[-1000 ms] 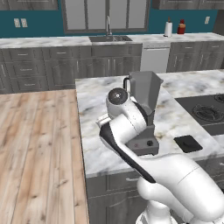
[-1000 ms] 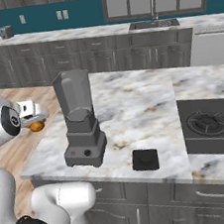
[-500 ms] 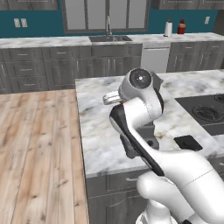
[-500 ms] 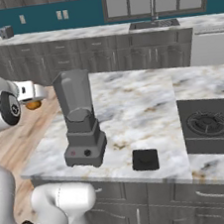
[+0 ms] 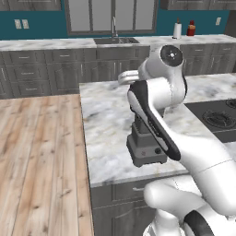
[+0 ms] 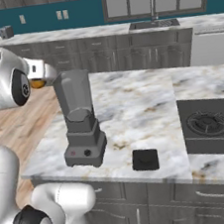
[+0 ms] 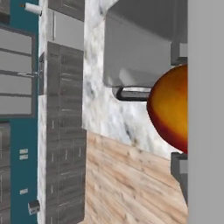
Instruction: Open the blender lid, put the peach in the blender, close the lid, and start the blender.
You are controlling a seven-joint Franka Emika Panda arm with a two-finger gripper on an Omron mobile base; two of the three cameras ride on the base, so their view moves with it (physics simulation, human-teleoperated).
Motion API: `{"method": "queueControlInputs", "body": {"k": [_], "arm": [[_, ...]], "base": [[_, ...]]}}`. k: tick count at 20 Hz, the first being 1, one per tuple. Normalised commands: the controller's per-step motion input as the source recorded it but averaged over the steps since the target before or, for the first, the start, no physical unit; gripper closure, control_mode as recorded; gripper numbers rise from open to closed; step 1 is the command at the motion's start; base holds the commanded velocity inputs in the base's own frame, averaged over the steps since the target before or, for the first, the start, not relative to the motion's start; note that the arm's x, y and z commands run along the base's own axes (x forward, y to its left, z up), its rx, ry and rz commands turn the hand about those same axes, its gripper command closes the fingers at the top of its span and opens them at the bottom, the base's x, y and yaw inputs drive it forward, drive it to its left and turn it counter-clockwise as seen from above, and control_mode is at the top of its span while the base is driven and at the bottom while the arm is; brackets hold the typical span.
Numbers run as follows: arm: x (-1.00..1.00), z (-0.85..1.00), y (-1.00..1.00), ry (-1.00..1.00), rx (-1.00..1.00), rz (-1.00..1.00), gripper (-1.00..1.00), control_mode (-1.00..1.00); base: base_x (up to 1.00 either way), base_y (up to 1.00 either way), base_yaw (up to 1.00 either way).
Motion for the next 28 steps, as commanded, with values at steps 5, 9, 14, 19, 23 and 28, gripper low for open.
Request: {"method": "queueControlInputs", "body": {"k": [5,9,14,19,23,28], "arm": [[0.58,0.13,-0.16,0.06,0.09,0.01,1.0,-1.0],[0.19,0.02,-0.32,0.0,0.04,0.0,1.0,-1.0],[0.15,0.03,-0.4,0.04,0.0,0.0,1.0,-1.0],[0.18,0.0,-0.22,0.1,0.0,0.0,1.0,-1.0],[0.18,-0.04,0.0,0.1,0.0,0.0,1.0,-1.0],[0.17,-0.02,-0.23,0.03,0.0,0.0,1.0,-1.0]], "base": [[0.0,0.0,0.0],[0.0,0.0,0.0],[0.0,0.0,0.0],[0.0,0.0,0.0],[0.0,0.0,0.0],[0.0,0.0,0.0]]}}
